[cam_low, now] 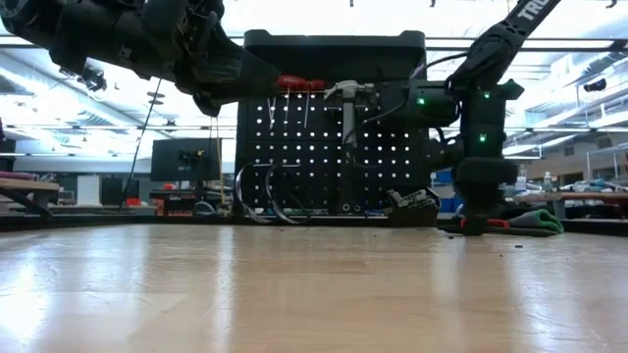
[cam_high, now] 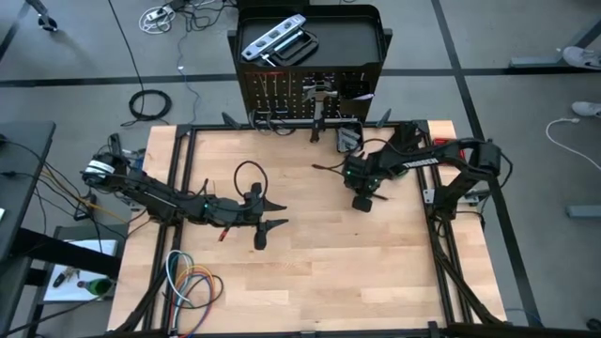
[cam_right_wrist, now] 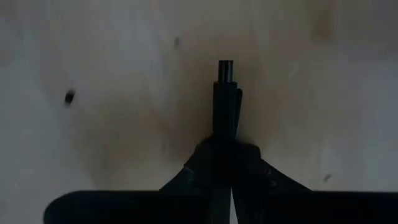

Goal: Hang tools onto peg board
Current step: Put the black pen into the top basket of the peg board

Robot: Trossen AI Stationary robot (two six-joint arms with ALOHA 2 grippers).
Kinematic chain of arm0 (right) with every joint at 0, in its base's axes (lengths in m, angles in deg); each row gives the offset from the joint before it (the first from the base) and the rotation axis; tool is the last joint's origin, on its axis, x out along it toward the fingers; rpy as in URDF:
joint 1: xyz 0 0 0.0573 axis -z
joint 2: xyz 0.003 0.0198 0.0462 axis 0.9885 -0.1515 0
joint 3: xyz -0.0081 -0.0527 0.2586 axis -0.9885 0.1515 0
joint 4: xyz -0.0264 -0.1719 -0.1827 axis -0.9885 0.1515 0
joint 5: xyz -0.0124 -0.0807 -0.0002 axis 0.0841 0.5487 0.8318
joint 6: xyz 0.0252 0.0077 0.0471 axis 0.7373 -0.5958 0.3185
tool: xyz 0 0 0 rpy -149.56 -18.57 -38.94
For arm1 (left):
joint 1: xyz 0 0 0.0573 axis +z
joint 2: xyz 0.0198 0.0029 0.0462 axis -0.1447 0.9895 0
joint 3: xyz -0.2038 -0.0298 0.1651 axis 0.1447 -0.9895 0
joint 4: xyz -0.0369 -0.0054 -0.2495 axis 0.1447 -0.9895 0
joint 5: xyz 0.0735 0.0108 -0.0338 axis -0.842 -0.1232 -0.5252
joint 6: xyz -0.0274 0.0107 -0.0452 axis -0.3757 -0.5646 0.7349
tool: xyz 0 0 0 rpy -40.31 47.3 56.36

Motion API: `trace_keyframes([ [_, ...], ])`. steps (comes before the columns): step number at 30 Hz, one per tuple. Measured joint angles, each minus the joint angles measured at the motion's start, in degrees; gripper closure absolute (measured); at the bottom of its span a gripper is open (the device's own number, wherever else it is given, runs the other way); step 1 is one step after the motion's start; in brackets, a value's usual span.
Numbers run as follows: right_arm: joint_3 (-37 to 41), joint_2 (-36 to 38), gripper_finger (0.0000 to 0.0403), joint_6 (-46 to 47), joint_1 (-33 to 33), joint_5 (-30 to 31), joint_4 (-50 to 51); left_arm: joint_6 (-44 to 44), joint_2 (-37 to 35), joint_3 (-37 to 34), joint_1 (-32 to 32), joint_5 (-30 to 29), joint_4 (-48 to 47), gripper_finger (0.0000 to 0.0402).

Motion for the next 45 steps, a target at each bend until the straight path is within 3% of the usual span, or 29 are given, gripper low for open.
trace_keyframes([
  [5,-3.0,1.7,0.0365,1.4,-3.1,3.6,-1.4,-0.1,0.0,0.0,0.0,0.0,0.0,0.0229],
  [10,-8.2,7.6,0.0365,2.6,-5.4,0.3,-6.4,4.3,0.0,0.0,0.0,-1.4,0.0,0.0229],
  [17,-6.5,17.8,0.0365,5.4,-10.6,-3.2,-29.9,7.3,0.0,0.0,0.8,-2.4,2.1,0.0225],
  [27,3.4,18.2,0.0365,-1.3,-20.6,9.9,-64.2,0.6,0.0,0.1,2.3,-2.7,16.2,0.0223],
  [33,3.4,21.9,0.0365,-21.0,-23.4,24.5,-73.4,-7.3,0.0,3.5,5.6,-8.3,21.5,0.0223],
  [37,3.4,25.8,0.0365,-32.7,-20.5,29.6,-76.4,-10.9,0.0,7.1,7.7,-8.5,22.5,0.0223],
  [45,3.4,28.2,0.0365,-42.9,-5.8,22.9,-77.5,-11.1,0.0,10.2,11.1,-8.3,21.9,0.0223],
])
